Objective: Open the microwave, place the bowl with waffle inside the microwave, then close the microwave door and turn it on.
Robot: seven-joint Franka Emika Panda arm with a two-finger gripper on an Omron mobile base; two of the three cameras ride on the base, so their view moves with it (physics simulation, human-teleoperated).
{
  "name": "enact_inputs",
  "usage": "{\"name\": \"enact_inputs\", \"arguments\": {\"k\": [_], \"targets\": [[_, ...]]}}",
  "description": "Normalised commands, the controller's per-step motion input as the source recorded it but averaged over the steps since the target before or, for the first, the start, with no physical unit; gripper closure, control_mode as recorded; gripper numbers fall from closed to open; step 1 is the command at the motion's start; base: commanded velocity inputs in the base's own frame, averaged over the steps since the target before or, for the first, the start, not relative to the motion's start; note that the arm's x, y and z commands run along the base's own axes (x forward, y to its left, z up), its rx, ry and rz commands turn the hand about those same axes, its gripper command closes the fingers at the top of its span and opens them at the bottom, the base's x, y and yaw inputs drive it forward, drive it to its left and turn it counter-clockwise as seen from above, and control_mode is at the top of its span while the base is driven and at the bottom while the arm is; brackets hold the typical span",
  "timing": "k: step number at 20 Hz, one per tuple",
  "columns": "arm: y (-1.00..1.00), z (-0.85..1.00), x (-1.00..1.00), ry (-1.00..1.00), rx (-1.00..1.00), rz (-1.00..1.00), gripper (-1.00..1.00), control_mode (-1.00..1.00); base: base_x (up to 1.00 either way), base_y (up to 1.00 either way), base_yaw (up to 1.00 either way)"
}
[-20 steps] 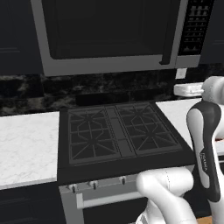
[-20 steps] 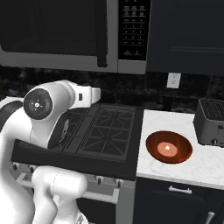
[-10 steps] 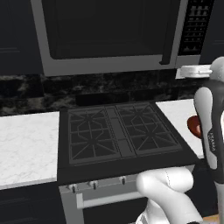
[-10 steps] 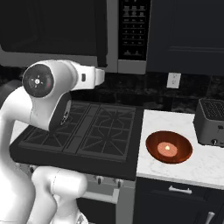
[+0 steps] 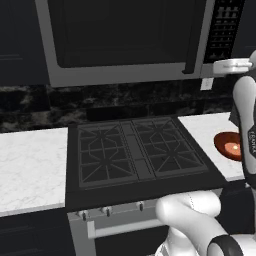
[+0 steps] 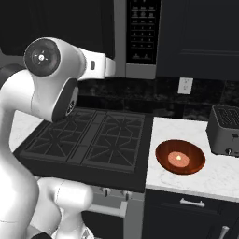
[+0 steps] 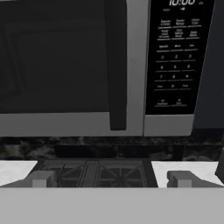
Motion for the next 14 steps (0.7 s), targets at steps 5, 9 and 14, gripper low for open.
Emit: {"name": "enact_inputs", "arguments": {"k": [5, 9, 14], "targets": [[0.0, 0.01, 0.11, 0.08, 0.0, 0.0, -1.0, -1.0, 0.0, 0.0, 0.0], [0.0, 0.0, 0.3, 0.14, 0.0, 0.0, -1.0, -1.0, 0.0, 0.0, 0.0], [0.02, 0.0, 0.32, 0.06, -0.01, 0.0, -1.0, -1.0, 0.0, 0.0, 0.0]]}}
